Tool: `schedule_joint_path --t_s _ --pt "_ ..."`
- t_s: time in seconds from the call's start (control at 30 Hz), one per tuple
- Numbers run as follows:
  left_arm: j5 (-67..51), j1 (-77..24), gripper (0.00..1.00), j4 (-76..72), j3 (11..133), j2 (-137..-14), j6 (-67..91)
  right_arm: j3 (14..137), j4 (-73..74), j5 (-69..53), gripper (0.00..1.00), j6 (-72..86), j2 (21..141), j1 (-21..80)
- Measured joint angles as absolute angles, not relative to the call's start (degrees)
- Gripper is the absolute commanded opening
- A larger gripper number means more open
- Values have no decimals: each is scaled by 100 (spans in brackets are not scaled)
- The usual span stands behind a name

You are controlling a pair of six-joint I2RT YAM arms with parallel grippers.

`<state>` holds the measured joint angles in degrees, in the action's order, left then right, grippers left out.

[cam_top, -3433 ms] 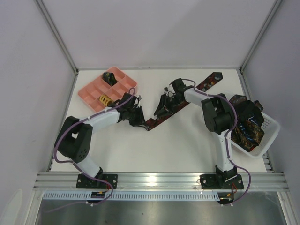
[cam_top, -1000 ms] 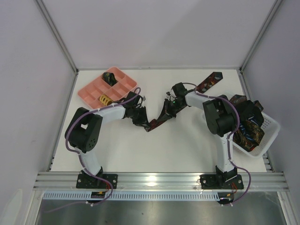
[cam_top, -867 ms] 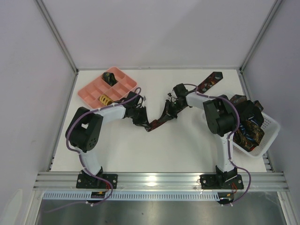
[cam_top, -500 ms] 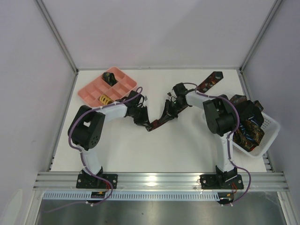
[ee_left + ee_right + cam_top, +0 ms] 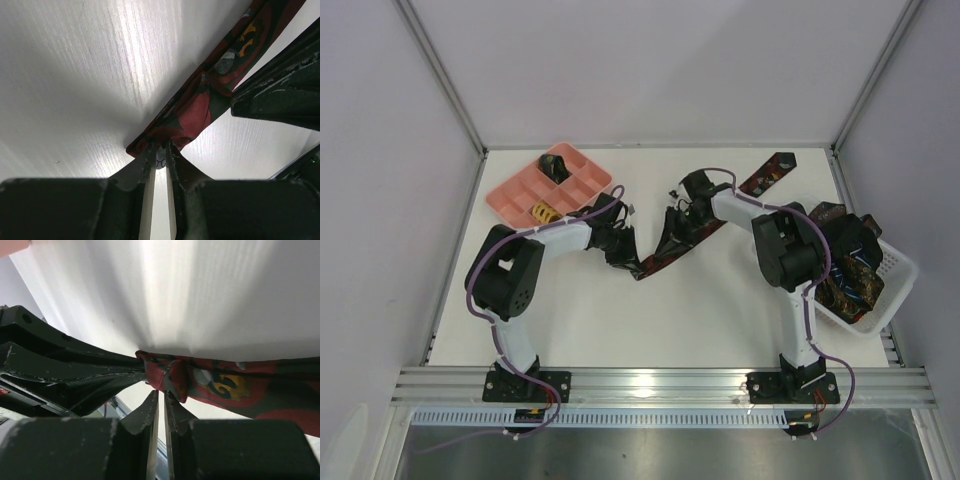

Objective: Roll the ties
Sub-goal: Roll the tie

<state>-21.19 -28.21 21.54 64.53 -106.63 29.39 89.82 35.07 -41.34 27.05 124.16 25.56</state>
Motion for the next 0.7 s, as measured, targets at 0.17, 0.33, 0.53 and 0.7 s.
schedule_joint_path --t_s 0.17,0.33,0.53,0.7 --pt "-2117 -2821 19 2152 6453 -10663 2939 9065 3430 -4241 8 2727 12495 2617" --pt "-2115 -2823 20 2152 6451 -10663 2932 9080 3350 -4270 6 2733 12766 2615" --pt "-2106 -2825 22 2145 6440 -10641 2950 9076 3319 -4287 4 2738 12881 2602" --pt "-2117 -2808 44 1955 6012 -10261 3194 9030 3258 -4289 3 2738 12881 2585"
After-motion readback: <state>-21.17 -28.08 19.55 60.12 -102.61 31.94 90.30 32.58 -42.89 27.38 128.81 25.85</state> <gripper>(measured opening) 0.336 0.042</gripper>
